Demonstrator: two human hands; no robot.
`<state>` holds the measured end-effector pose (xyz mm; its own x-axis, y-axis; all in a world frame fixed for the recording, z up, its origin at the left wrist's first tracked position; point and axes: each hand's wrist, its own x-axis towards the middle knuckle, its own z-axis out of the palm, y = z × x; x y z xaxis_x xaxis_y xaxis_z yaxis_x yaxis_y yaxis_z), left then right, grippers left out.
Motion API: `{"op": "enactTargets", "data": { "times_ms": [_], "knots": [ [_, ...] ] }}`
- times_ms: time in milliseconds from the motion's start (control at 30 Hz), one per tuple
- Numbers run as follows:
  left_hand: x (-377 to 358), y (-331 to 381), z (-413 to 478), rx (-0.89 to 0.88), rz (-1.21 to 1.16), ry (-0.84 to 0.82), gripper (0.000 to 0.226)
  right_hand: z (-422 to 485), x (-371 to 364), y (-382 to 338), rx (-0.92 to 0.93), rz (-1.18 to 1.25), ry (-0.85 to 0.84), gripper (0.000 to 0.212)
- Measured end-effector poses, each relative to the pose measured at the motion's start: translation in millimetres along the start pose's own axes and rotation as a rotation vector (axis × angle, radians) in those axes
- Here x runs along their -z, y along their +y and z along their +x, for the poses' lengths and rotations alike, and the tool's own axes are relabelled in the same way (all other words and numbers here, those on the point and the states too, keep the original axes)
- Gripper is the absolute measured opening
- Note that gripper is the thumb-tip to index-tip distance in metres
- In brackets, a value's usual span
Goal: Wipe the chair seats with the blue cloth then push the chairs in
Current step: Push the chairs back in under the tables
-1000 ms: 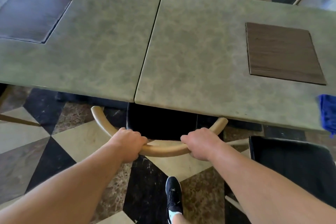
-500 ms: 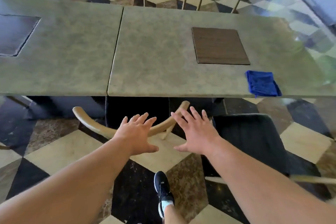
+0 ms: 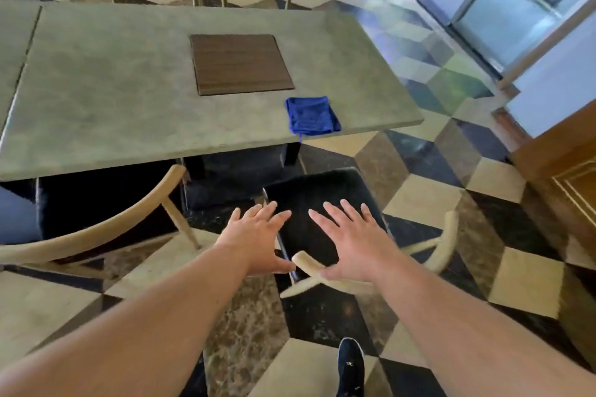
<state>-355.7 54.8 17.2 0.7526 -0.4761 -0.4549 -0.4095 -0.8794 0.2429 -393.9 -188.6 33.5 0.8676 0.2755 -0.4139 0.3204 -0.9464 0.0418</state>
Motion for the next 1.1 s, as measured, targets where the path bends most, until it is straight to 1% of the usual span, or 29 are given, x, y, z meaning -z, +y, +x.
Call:
{"op": "enactTargets", "data": {
  "times_ms": [167, 267, 333, 400, 433, 467, 500, 533, 567, 600, 767, 900, 1000, 1100],
  "knots": [
    [-22, 118, 83, 0.038, -0.032, -0.030, 0.117, -23, -48, 135, 0.030, -0.003, -0.012, 0.120],
    [-49, 176, 120, 0.069, -0.093, -0.083, 0.118, -34, -79, 204, 0.075, -0.009, -0.110, 0.122],
    [-69, 204, 133, 0.112, -0.173, -0.201, 0.127, -39, -96, 238, 0.126, -0.024, -0.223, 0.126],
    [-87, 227, 138, 0.170, -0.249, -0.420, 0.136, -42, -110, 258, 0.178, -0.018, -0.379, 0.129],
    [-95, 235, 138, 0.177, -0.233, -0.529, 0.134, -43, -116, 262, 0.205, -0.032, -0.444, 0.124],
    [-104, 242, 137, 0.161, -0.173, -0.599, 0.121, -45, -121, 263, 0.236, -0.052, -0.477, 0.108],
    [-112, 246, 136, 0.130, -0.086, -0.606, 0.096, -44, -126, 262, 0.274, -0.079, -0.466, 0.080],
    [-117, 247, 135, 0.089, 0.012, -0.549, 0.070, -44, -129, 261, 0.308, -0.108, -0.417, 0.049],
    [-118, 247, 133, 0.075, 0.071, -0.492, 0.052, -42, -130, 261, 0.330, -0.127, -0.359, 0.029],
    [-115, 243, 131, 0.086, 0.088, -0.462, 0.045, -39, -127, 259, 0.343, -0.134, -0.321, 0.022],
    [-63, 196, 128, 0.147, 0.079, -0.372, 0.039, -2, -90, 241, 0.363, -0.065, -0.166, 0.018],
    [-24, 143, 116, 0.171, 0.065, -0.326, 0.033, 43, -58, 206, 0.371, -0.021, -0.150, 0.022],
    [-11, 99, 110, 0.182, 0.092, -0.301, 0.029, 76, -45, 174, 0.379, -0.003, -0.125, 0.019],
    [-2, 48, 110, 0.186, 0.102, -0.279, 0.030, 111, -30, 141, 0.383, 0.011, -0.103, 0.018]
  ]
}}
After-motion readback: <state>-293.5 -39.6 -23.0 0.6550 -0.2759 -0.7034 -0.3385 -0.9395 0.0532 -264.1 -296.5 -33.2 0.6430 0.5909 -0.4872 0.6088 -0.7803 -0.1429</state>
